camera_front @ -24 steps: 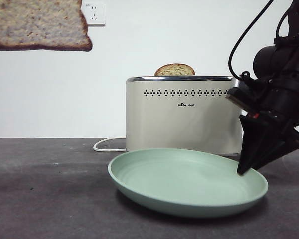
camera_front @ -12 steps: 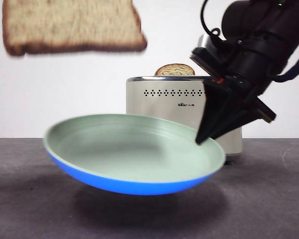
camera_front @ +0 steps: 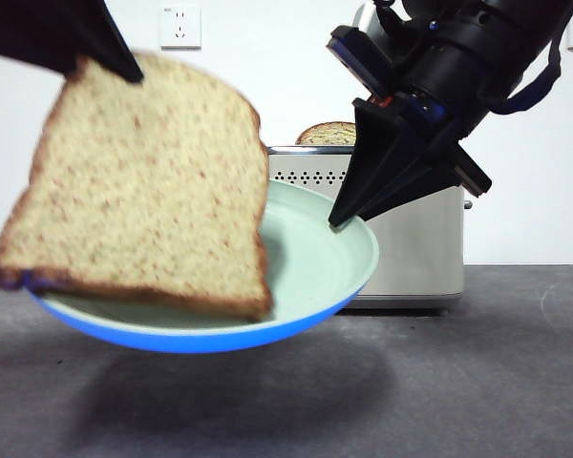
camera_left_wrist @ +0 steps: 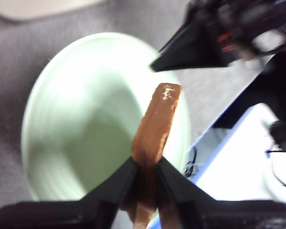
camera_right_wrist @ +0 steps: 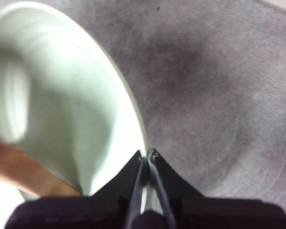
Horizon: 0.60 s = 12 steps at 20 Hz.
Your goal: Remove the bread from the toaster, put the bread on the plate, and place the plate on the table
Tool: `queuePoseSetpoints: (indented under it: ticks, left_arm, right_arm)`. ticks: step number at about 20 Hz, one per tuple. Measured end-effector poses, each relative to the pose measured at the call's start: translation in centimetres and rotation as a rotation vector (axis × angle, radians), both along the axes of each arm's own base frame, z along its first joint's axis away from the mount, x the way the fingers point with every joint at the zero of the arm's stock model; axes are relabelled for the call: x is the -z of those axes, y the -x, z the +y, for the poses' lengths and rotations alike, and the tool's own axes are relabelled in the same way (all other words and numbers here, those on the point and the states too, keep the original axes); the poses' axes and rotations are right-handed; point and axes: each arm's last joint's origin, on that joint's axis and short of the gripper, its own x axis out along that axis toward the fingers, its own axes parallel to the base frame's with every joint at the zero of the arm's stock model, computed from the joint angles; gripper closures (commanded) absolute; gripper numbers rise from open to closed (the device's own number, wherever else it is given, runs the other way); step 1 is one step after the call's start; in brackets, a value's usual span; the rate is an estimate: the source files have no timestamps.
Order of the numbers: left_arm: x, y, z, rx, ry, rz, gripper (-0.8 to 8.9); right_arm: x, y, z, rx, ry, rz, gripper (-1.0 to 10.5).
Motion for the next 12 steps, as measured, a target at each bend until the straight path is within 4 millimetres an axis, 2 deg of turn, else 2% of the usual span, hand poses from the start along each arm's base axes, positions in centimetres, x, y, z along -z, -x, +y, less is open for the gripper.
queuePoseSetpoints:
  ticks: [2, 3, 6, 7, 12]
  left_arm:
    - [1.0, -1.0, -0.4, -0.037, -0.062, 0.014, 8.01]
    - [1.5, -1.4, -0.6, -0.052, -0.09, 0.024, 7.35]
    - [2.0, -1.9, -0.8, -0.056, -0.102, 0.033, 3.43]
    - [1.9, -1.9, -0.8, -0.056, -0.099, 0.028, 3.16]
    - [1.9, -1.9, -0.9, -0.045, -0.094, 0.031, 3.14]
  right_arm:
    - [-0.5, 0.4, 0.0, -0.008, -0.005, -0.012, 9.6]
    - [-0.7, 0.6, 0.1, -0.015, -0.007, -0.015, 9.6]
    - [-0.8, 1.1, 0.4, -0.035, -0.008, -0.01, 9.6]
    - [-0.8, 1.2, 0.5, -0.041, -0.013, -0.008, 9.6]
    - [-0.9, 1.7, 1.1, -0.061, -0.03, 0.016, 9.6]
